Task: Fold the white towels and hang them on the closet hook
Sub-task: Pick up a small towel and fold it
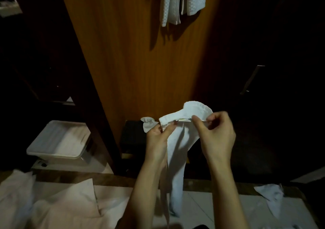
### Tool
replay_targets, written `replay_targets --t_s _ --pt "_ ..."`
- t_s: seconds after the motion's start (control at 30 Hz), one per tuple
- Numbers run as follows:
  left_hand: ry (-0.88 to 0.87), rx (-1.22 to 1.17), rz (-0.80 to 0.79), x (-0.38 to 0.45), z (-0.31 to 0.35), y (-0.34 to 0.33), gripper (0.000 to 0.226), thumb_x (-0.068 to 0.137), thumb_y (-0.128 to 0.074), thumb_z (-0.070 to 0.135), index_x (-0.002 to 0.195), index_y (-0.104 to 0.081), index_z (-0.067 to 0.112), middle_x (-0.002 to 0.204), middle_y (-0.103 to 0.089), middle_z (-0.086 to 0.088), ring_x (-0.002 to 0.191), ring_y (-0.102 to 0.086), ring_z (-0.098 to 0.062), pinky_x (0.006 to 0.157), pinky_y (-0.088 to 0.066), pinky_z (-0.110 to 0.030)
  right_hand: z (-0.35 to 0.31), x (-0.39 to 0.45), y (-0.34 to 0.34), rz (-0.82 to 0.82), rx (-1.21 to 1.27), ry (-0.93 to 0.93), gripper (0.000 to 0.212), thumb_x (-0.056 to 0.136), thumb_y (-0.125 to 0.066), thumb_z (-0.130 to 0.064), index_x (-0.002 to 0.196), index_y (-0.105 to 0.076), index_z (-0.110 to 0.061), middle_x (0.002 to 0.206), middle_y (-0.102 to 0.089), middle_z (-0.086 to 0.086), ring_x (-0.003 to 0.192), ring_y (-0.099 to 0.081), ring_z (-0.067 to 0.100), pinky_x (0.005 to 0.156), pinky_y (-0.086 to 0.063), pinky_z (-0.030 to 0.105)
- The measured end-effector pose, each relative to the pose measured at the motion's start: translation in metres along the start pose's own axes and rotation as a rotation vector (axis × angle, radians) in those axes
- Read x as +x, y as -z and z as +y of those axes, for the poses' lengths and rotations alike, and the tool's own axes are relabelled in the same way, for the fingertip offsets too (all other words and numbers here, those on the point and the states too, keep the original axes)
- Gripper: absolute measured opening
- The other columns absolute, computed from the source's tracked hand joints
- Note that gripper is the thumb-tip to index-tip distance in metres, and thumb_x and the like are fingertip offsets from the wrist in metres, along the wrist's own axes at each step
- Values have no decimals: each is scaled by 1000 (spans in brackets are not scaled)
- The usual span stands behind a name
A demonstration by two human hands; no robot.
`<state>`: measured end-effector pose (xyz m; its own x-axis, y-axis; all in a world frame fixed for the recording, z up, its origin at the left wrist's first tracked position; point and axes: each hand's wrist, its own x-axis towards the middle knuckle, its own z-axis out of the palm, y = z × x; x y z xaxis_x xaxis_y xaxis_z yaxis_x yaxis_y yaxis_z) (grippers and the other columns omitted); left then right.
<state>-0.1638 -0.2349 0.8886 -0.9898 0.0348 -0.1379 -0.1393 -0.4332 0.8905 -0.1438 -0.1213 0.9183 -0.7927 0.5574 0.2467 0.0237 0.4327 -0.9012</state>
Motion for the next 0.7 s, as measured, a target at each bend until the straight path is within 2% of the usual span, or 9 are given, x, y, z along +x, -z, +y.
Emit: replay_targets --t_s 0.07,0.17,0.23,0.33,0.37,0.43,0.5,0.57,0.7 --pt "19 64 -16 0 3 2 13 89 -59 12 93 -70 18 99 -73 -3 101 -67 -21 94 -50 -39 -4 0 1 -104 -83 244 25 73 -74 -36 86 -56 -24 90 -56 -8 85 -53 7 72 -46 21" --pt "23 108 -32 3 8 2 14 91 -56 10 91 -70 14 95 -73 -9 98 -67 -26 87 -52 -36 -5 -1 -5 -304 -121 369 25 72 -77 -35 89 -61 -26 94 -58 -11 97 -53 10 82 -45 25" --pt "22 128 -66 3 10 3 14 91 -56 13 91 -70 13 92 -74 -10 94 -68 -25 82 -54 -32 -4 1 -8 -312 -133 393 24 71 -77 -32 86 -58 -29 90 -55 -13 95 -52 11 81 -43 27" --pt "44 142 -96 2 12 6 26 92 -51 30 87 -72 16 90 -74 -9 90 -69 -21 78 -55 -27 -3 4 -12 -296 -120 398 12 78 -70 -29 79 -58 -28 85 -51 -17 85 -51 2 74 -40 12" --pt "78 119 -87 2 13 7 34 92 -47 38 88 -73 16 89 -74 -9 87 -70 -21 76 -56 -28 -2 5 -13 -285 -117 396 11 79 -69 -26 78 -59 -26 84 -50 -17 84 -51 -1 71 -40 8" --pt "142 61 -78 4 15 10 44 94 -38 45 95 -71 16 93 -73 -11 90 -69 -24 81 -54 -35 -1 4 -18 -270 -126 390 10 81 -70 -20 79 -60 -23 84 -50 -17 82 -51 -3 70 -39 5" --pt "146 62 -81 6 17 12 42 97 -36 40 95 -71 17 95 -73 -10 95 -67 -27 83 -52 -36 -1 2 -22 -259 -160 392 7 82 -70 -20 82 -63 -19 85 -52 -14 81 -53 0 69 -41 7" --pt "128 60 -62 7 19 15 35 98 -39 31 97 -69 14 96 -73 -11 94 -67 -27 76 -52 -33 0 2 -26 -261 -166 385 4 82 -70 -20 84 -67 -18 86 -54 -12 81 -54 1 69 -44 10" --pt "85 9 -65 10 18 19 34 99 -40 23 93 -70 8 89 -72 -16 81 -70 -23 62 -55 -26 -2 2 -30 -294 -71 333 5 81 -71 -19 79 -68 -22 83 -56 -14 81 -55 0 68 -48 18"
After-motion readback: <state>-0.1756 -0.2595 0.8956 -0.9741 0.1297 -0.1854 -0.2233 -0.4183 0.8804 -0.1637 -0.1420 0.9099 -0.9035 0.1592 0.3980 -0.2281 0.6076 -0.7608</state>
